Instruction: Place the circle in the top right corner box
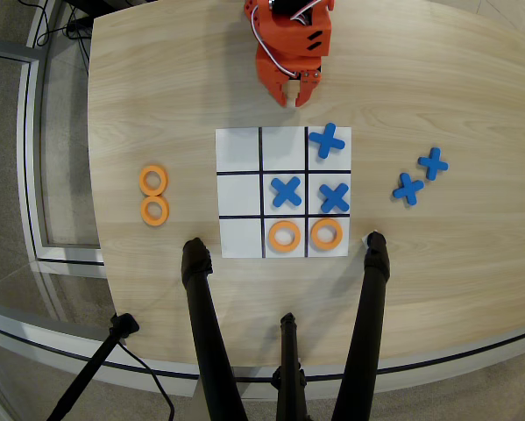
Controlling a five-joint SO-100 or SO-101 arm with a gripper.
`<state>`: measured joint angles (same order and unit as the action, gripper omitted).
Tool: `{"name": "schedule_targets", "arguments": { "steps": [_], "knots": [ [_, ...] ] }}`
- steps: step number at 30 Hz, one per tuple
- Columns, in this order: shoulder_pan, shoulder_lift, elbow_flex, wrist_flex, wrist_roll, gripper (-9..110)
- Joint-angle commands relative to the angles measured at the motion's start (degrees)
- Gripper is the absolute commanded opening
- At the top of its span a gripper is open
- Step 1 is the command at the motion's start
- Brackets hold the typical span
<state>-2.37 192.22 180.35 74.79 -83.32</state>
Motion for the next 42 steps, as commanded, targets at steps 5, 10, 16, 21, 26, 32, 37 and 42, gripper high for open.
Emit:
{"name": "schedule_targets", "arguments": {
  "steps": [5,10,16,21,26,32,37,42],
  "knots": [
    [0.4,0.2,3.2,0.2,0.3,6],
    [0.4,0.2,3.2,0.2,0.3,6],
    [1.6,0.2,3.2,0.2,0.3,6],
    [1.8,-0.3,3.2,0.4,-0.1,6],
    [2.6,0.1,3.1,0.1,-0.2,6],
    [4.9,-3.3,0.0,-1.4,-1.8,10],
    [6.1,-11.1,-8.1,-1.2,-1.5,11],
    [10.2,-23.6,-19.2,-2.8,-1.8,13]
  ]
}}
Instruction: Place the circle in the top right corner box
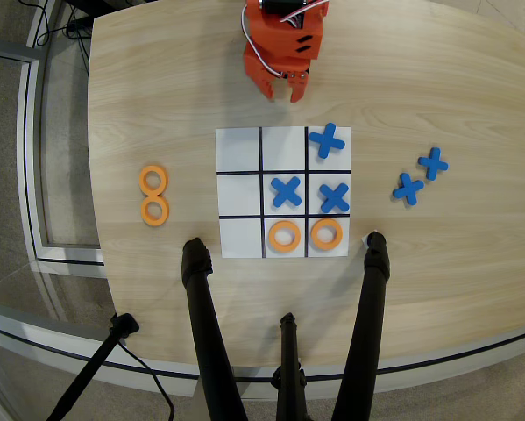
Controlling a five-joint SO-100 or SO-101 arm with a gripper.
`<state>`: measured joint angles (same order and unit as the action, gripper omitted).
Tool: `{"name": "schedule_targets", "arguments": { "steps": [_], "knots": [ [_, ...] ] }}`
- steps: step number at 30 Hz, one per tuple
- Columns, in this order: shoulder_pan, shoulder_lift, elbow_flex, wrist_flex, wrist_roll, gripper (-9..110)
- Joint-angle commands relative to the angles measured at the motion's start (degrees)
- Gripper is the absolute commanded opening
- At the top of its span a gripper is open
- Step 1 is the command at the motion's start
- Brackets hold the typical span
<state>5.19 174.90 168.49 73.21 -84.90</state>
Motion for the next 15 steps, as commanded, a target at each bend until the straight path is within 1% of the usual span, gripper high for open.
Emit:
{"name": "schedule_targets", "arguments": {
  "steps": [1,5,11,15],
  "knots": [
    [3.8,-9.5,-9.9,-1.9,-0.3,13],
    [9.7,-24.4,-21.7,-5.4,-0.9,13],
    [18.9,-48.9,-37.6,-16.7,-1.1,14],
    [24.3,-63.6,-48.6,-20.4,-2.6,14]
  ]
}}
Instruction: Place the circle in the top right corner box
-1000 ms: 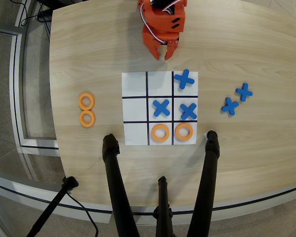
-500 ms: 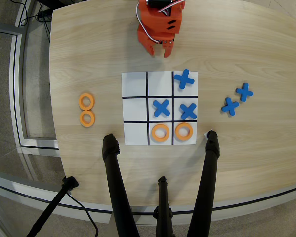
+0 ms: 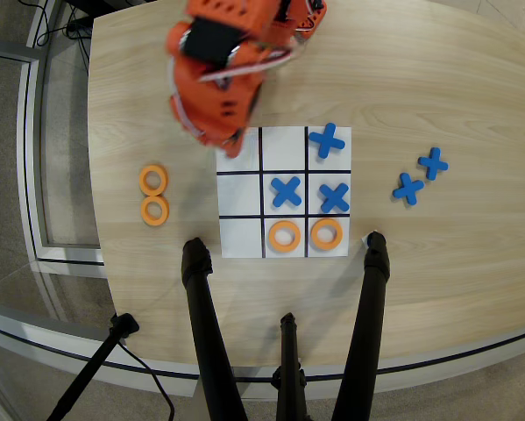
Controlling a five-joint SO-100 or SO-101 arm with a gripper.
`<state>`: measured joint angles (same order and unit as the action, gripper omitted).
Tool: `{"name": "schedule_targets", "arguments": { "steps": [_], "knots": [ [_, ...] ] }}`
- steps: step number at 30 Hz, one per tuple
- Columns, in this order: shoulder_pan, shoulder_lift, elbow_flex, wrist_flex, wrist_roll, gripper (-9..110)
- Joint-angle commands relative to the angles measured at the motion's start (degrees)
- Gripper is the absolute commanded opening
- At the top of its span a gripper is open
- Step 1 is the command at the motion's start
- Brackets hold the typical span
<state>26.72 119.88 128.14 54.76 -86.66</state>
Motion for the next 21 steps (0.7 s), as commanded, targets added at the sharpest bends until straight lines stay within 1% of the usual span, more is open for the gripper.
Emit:
{"name": "schedule_targets", "arguments": {
  "steps": [1,3,11,16,21],
  "knots": [
    [4.0,-12.0,-11.2,-2.3,-1.1,14],
    [5.9,-18.0,-16.6,-3.3,-1.8,16],
    [9.9,-36.3,-32.5,-4.9,-3.7,16],
    [10.6,-42.5,-36.8,-6.5,-4.7,16],
    [10.9,-46.2,-37.2,-10.4,-5.3,16]
  ]
}}
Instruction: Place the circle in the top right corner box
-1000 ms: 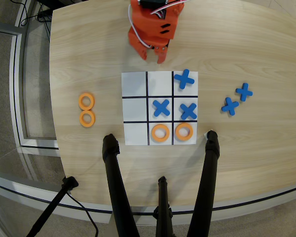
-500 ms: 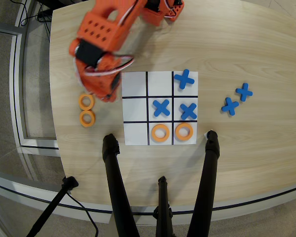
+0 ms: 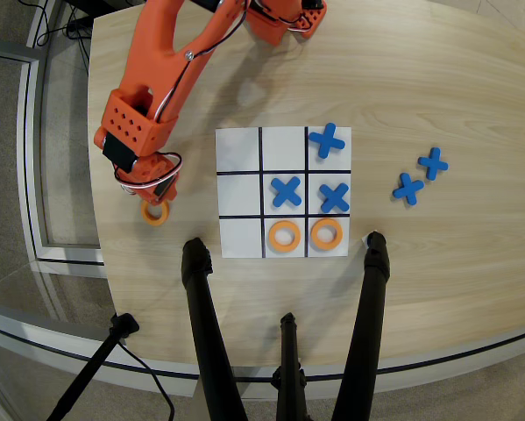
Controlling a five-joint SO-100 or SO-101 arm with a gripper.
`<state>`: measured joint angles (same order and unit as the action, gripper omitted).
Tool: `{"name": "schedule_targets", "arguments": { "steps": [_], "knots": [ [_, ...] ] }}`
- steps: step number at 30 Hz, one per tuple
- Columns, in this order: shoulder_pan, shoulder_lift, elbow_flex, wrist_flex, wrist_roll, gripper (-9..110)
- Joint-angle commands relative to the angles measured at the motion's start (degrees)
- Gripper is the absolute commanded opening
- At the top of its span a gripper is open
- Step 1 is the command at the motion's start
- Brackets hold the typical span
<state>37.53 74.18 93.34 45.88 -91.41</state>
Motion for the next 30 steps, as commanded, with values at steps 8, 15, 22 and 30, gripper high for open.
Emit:
{"name": "schedule_targets", "arguments": {
  "steps": [8,15,22,30],
  "knots": [
    [0.1,-5.1,-4.5,-3.0,-0.7,16],
    [0.7,-7.8,-6.3,-3.3,-0.7,16],
    [1.5,-8.3,-4.0,-0.4,-0.9,15],
    [3.4,-6.3,-4.0,11.8,-2.4,14]
  ]
}}
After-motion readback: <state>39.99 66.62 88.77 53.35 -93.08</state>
